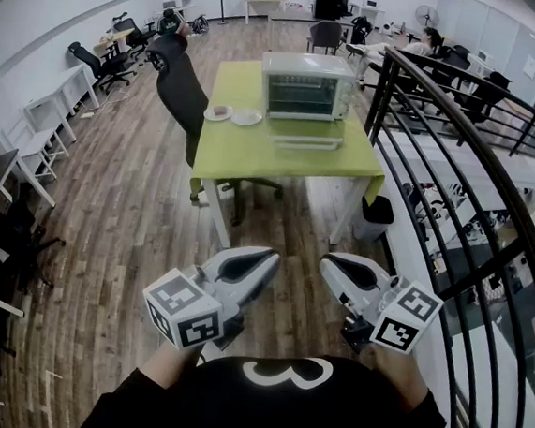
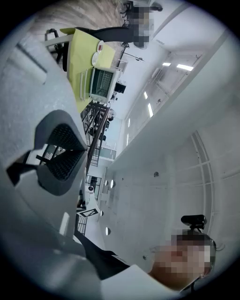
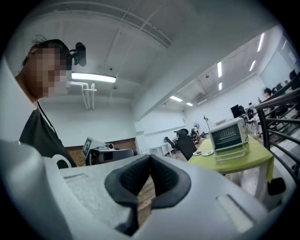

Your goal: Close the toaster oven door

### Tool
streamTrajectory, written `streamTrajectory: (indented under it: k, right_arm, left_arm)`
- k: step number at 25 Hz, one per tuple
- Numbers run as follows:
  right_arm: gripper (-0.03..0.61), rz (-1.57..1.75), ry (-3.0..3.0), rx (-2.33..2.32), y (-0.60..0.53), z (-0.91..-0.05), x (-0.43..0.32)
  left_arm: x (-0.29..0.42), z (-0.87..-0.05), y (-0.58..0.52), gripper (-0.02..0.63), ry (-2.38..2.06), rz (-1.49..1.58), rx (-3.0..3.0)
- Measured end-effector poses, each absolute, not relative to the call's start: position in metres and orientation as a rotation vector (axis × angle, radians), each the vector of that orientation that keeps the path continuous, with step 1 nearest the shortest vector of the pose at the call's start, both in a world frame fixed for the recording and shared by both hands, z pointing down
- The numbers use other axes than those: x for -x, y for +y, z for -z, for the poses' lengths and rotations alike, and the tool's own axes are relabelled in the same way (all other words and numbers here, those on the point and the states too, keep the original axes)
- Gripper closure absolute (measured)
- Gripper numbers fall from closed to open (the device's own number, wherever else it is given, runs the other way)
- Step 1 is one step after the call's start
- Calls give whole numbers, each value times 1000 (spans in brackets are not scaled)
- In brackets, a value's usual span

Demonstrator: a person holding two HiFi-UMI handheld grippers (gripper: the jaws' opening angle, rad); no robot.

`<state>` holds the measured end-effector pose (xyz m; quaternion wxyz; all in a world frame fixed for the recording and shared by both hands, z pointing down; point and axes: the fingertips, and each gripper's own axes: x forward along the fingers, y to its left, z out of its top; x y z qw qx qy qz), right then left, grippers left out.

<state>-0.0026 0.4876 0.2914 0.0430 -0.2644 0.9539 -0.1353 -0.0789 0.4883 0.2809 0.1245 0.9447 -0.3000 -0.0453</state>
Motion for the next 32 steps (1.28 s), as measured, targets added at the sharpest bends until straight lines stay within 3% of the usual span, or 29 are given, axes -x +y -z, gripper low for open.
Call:
streamTrajectory:
  k: [16, 32]
  right_arm:
    - [577, 427, 2937, 864, 473, -309, 10]
    - [576, 507, 2859, 844, 277, -324, -43]
  left_arm:
    - [90, -293, 465, 603, -811, 121, -2770]
    - [52, -300, 281, 603, -901, 102, -2742]
